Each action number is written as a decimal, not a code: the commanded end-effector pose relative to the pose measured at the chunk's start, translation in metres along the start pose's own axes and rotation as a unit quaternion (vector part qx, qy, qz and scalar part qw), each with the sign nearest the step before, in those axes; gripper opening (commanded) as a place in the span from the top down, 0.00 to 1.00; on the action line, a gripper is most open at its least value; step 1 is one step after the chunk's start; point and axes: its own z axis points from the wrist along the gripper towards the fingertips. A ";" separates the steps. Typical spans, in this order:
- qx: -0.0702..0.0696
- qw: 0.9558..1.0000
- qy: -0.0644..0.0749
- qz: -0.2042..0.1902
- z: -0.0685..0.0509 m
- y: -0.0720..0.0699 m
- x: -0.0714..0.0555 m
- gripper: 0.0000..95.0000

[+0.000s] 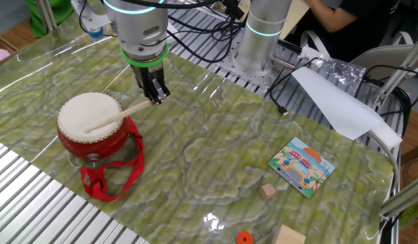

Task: Play the drum

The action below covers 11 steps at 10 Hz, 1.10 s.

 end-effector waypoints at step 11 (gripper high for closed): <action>-0.030 0.978 0.029 0.202 0.002 -0.002 -0.004 1.00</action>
